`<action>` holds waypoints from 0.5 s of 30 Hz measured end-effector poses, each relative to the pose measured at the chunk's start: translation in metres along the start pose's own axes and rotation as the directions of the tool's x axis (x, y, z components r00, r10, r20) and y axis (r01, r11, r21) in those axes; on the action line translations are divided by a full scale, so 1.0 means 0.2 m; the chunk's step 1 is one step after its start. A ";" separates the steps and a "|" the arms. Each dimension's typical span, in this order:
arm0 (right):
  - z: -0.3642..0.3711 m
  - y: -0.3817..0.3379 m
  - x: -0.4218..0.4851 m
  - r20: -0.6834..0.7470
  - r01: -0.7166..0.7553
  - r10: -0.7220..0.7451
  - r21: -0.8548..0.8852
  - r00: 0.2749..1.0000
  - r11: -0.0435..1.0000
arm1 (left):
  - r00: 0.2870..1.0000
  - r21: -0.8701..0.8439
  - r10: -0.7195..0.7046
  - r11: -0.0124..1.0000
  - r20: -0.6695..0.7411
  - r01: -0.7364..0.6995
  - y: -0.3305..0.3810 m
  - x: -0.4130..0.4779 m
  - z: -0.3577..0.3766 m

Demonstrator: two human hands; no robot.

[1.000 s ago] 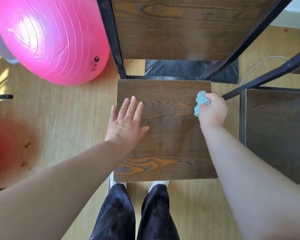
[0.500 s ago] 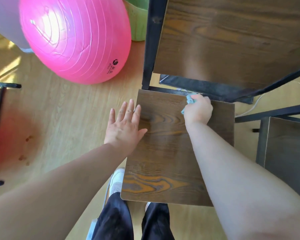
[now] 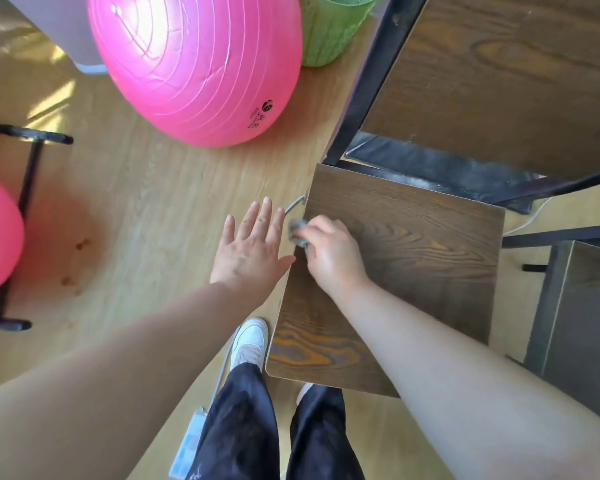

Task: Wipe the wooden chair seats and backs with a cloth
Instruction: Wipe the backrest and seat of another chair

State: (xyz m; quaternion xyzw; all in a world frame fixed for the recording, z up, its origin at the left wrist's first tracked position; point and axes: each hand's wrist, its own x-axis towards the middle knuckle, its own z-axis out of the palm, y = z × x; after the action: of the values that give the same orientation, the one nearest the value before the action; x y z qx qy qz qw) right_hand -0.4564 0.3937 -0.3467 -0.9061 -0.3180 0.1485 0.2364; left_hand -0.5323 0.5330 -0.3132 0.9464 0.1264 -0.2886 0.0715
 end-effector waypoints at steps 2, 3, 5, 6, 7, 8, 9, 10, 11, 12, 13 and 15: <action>0.04 0.00 -0.13 0.031 0.049 -0.050 0.020 0.998 0.999 | 1.000 0.001 0.003 1.000 0.004 -0.003 -0.01 -0.02 0.00; 0.05 0.00 -0.19 0.051 0.064 -0.065 0.029 0.997 0.998 | 1.000 0.008 0.005 1.000 0.010 -0.006 -0.01 -0.03 0.01; 0.05 -0.02 -0.29 0.095 0.081 -0.086 0.055 0.992 0.995 | 1.000 0.029 0.011 0.999 0.020 -0.012 -0.01 -0.06 0.01; 0.04 -0.02 -0.32 0.112 0.079 -0.088 0.081 0.990 0.994 | 1.000 0.038 0.013 0.999 0.023 -0.014 0.00 -0.06 0.01; 0.02 -0.01 -0.34 0.114 0.067 -0.080 0.114 0.990 0.991 | 1.000 0.045 0.014 0.999 0.024 -0.015 0.00 -0.07 0.01; -0.01 0.02 -0.35 0.092 0.045 -0.059 0.145 0.994 0.988 | 1.000 0.051 0.016 0.999 0.024 -0.018 0.01 -0.07 0.01; -0.06 0.06 -0.35 0.045 0.010 -0.018 0.171 0.999 0.985 | 1.000 0.056 0.021 0.998 0.023 -0.022 0.01 -0.08 0.01; -0.11 0.11 -0.35 -0.027 -0.040 0.046 0.184 0.999 0.982 | 0.999 0.063 0.027 0.998 0.024 -0.028 0.02 -0.08 0.01; -0.17 0.19 -0.35 -0.109 -0.109 0.130 0.180 0.986 0.978 | 0.999 0.072 0.034 0.997 0.026 -0.036 0.03 -0.08 0.02; -0.24 0.27 -0.36 -0.186 -0.197 0.228 0.170 0.956 0.966 | 0.999 0.082 0.043 0.996 0.029 -0.045 0.05 -0.08 0.02; -0.32 0.37 -0.37 -0.244 -0.298 0.330 0.160 0.912 0.941 | 0.998 0.092 0.051 0.994 0.033 -0.054 0.06 -0.08 0.03; -0.46 0.56 -0.42 -0.296 -0.507 0.521 0.129 0.800 0.852 | 0.997 0.099 0.068 0.993 0.041 -0.072 0.10 -0.08 0.05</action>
State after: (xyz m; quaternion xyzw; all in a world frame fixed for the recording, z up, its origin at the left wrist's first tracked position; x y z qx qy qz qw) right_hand -0.4251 0.2320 -0.3167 -0.9647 -0.0146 0.0648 0.2550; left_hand -0.5455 0.5093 -0.3108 0.9471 0.0773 -0.3095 0.0362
